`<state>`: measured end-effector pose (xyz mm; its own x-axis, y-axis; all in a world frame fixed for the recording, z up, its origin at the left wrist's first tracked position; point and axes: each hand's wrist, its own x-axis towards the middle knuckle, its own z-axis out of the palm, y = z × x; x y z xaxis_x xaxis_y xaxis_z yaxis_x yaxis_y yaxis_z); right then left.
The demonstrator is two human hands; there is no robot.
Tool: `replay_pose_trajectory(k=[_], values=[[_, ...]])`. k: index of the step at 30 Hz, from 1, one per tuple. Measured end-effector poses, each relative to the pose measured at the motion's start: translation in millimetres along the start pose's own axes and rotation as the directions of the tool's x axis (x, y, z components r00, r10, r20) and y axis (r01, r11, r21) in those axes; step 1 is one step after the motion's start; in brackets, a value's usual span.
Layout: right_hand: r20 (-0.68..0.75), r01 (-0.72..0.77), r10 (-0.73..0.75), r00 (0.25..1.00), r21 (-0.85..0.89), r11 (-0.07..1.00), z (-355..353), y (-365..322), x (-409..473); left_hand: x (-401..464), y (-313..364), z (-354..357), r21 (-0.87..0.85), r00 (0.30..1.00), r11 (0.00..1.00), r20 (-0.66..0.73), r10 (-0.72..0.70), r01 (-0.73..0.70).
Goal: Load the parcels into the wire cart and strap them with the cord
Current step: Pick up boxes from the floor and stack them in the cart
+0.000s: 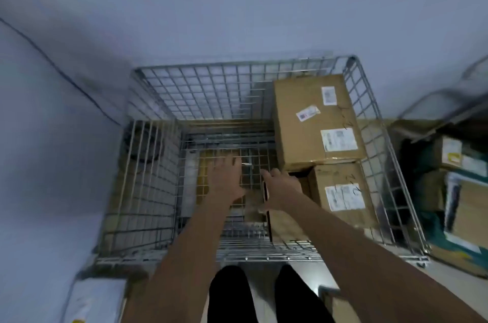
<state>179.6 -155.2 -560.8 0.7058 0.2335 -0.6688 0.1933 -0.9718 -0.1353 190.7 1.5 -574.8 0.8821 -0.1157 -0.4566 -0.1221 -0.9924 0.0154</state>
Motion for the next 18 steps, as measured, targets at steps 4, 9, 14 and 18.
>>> replay_pose_trajectory(k=[4, 9, 14, 18], values=[[-0.065, 0.193, -0.208, 0.976, -0.180, 0.964, -62, -55, -37, -86, -56, -56, -0.178, 0.959, 0.955, -0.115, -0.260, 0.237], [-0.102, 0.398, -0.464, 0.880, -0.375, 0.837, -117, -163, -101, -226, -130, -95, -0.233, 0.825, 0.837, -0.176, -0.538, 0.496], [-0.074, 0.570, -0.698, 0.713, -0.520, 0.637, -112, -289, -170, -368, -190, -80, -0.336, 0.656, 0.670, -0.174, -0.735, 0.662], [0.015, 0.638, -0.788, 0.616, -0.597, 0.487, -67, -384, -225, -482, -235, -34, -0.370, 0.524, 0.515, -0.083, -0.847, 0.773]])
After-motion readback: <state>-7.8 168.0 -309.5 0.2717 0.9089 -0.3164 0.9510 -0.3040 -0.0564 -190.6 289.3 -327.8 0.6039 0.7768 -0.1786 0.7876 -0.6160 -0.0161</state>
